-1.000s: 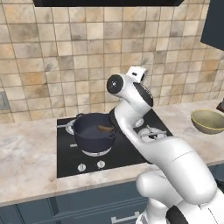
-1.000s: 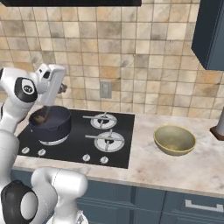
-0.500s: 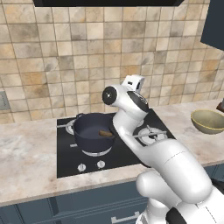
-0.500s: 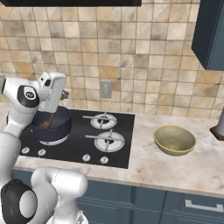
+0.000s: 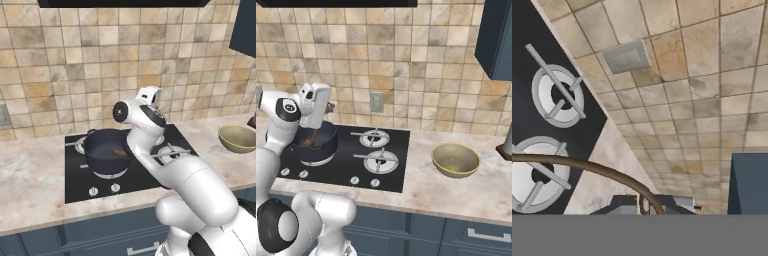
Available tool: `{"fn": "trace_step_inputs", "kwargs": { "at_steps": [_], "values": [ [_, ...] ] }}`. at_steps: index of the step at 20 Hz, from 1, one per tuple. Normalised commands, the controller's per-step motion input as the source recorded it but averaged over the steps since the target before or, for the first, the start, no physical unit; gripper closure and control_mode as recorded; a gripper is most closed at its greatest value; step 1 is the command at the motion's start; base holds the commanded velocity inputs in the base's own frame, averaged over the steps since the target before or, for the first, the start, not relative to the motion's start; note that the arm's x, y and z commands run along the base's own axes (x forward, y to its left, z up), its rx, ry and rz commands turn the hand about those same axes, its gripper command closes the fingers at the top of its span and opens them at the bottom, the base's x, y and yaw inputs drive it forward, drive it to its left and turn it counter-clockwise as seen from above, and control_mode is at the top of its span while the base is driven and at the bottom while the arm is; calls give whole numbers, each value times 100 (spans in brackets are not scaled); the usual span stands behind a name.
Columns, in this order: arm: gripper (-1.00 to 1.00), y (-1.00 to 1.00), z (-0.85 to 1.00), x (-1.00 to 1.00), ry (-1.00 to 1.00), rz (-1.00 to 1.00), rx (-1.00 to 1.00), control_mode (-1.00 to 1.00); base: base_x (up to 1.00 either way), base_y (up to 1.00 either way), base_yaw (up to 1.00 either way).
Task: Open the cabinet and move the ladle to the pot. Then close the cabinet.
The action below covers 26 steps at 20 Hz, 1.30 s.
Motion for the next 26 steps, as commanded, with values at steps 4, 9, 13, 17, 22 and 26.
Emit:
{"fn": "trace_step_inputs", "kwargs": {
  "at_steps": [4, 9, 13, 17, 22, 26],
  "values": [
    [100, 14, -8, 3, 0, -3, -4, -100, 0, 0, 0],
    [100, 27, -2, 29, 0, -4, -2, -100, 0, 0, 0],
    [100, 18, 0, 53, 0, -4, 0, -100, 0, 0, 0],
    [100, 0, 0, 16, 0, -1, 0, -100, 0, 0, 0],
    [-100, 1, 0, 17, -2, -1, 0, -100, 0, 0, 0],
    [-100, 0, 0, 48, -9, -4, 0, -100, 0, 0, 0]
  ]
}}
